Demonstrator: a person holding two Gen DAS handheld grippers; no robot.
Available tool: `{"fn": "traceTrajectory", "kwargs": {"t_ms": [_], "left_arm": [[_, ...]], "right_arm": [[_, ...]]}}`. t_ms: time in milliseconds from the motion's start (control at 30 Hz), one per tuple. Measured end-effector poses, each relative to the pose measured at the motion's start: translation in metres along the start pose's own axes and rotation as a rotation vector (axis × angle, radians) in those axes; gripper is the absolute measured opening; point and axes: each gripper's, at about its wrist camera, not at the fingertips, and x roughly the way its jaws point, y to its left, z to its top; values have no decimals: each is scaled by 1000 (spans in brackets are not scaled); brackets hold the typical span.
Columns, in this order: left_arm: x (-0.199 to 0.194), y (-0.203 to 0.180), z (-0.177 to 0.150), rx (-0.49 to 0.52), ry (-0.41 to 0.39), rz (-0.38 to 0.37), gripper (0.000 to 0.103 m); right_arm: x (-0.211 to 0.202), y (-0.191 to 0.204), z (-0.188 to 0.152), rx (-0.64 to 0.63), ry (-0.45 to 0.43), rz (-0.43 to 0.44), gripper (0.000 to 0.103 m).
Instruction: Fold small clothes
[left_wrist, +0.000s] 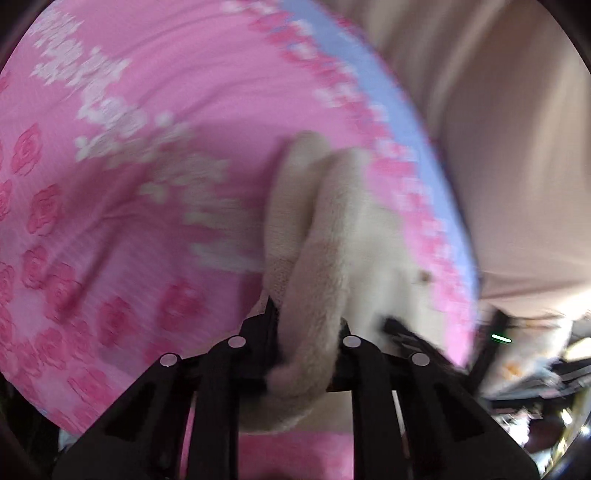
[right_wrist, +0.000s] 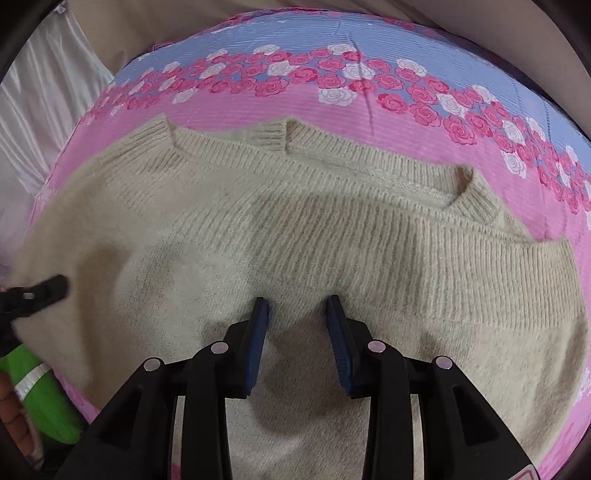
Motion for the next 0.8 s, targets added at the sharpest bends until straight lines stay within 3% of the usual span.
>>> {"fn": "traceTrajectory", "kwargs": {"t_ms": [167,300,433,567,700,800], "left_arm": [[-21,-74,-16,157,16,-149,15],[-3,-141,-44,308,79,-195,15],[19,-190,-68,433,118,-182,15],[57,-223,-96,509,196,-148,15],[124,-238,-136,584,299,-17,17],[147,-242,-161,631,318,71,25]], "right_arm": [[-1,-6,-3,-8,-22,17,35],[-6,-24,-7,56,-57,127,35],[-31,-83,-33,250,-114,248,30],[-65,-156,-82,432,-192,239,38],[-89,-218,-135,585,-238,244,40],[-97,-233,-155,619,-255,255,39]]}}
